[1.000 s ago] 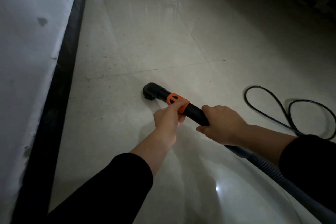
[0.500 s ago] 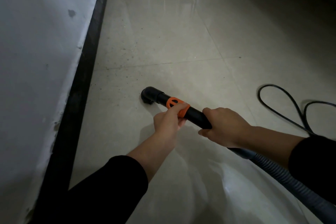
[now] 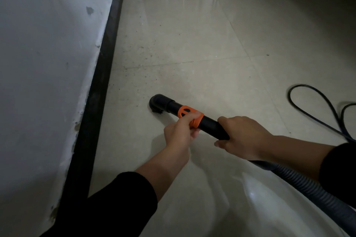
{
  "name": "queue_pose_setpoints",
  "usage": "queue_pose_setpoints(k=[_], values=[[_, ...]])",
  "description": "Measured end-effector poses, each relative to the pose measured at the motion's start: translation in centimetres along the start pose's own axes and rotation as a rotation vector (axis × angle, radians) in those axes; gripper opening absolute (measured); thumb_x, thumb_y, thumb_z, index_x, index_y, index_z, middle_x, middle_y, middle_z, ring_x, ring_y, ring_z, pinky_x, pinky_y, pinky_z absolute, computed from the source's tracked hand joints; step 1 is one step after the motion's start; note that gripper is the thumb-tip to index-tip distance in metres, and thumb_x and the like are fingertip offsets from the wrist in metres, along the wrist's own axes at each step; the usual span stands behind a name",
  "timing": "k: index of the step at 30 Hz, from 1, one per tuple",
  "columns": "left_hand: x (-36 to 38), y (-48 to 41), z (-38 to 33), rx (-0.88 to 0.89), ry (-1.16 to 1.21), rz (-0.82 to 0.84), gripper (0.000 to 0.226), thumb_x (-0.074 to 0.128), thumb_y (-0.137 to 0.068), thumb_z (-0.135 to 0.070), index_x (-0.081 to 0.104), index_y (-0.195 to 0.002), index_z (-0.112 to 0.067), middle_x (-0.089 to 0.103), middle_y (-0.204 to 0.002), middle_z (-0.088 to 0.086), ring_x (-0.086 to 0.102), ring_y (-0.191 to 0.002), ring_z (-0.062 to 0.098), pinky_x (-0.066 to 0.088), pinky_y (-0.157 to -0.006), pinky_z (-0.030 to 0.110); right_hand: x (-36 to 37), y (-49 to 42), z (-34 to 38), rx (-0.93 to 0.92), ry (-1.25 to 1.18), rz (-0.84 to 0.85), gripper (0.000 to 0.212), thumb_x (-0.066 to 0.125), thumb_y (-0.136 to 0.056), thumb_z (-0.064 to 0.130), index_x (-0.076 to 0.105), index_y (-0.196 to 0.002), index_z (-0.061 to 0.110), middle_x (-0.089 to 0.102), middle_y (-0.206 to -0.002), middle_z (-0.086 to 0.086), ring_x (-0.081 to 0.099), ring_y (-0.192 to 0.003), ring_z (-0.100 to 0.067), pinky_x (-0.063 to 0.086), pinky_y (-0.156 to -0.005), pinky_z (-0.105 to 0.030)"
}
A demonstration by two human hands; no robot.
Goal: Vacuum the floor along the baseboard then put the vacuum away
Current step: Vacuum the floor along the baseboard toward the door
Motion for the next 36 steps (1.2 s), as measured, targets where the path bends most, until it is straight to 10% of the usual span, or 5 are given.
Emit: queue_pose_setpoints(k=[36], values=[[-6.5, -3.8, -6.1, 0.165, 0.08, -0.262, 0.017, 0.078, -0.073, -0.017, 0.064, -0.078, -0.011, 0.069, -0.085, 0.013, 0.063, -0.078, 0.02, 0.053, -0.071, 0.026, -0.3, -8.5, 8.8, -0.158, -0.095, -0.038, 0.024, 0.059, -0.088, 0.032, 0.039, -0.092, 0.019, 0.046, -0.078, 0.002, 0.047, -0.071, -0.019, 0.032, -0.057, -0.029]])
Point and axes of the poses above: each hand's wrist, its own y-axis away from the middle knuckle, its own x-axis out of the palm, z = x × y, the point moved 4 cm from there along -y, towards the middle knuckle
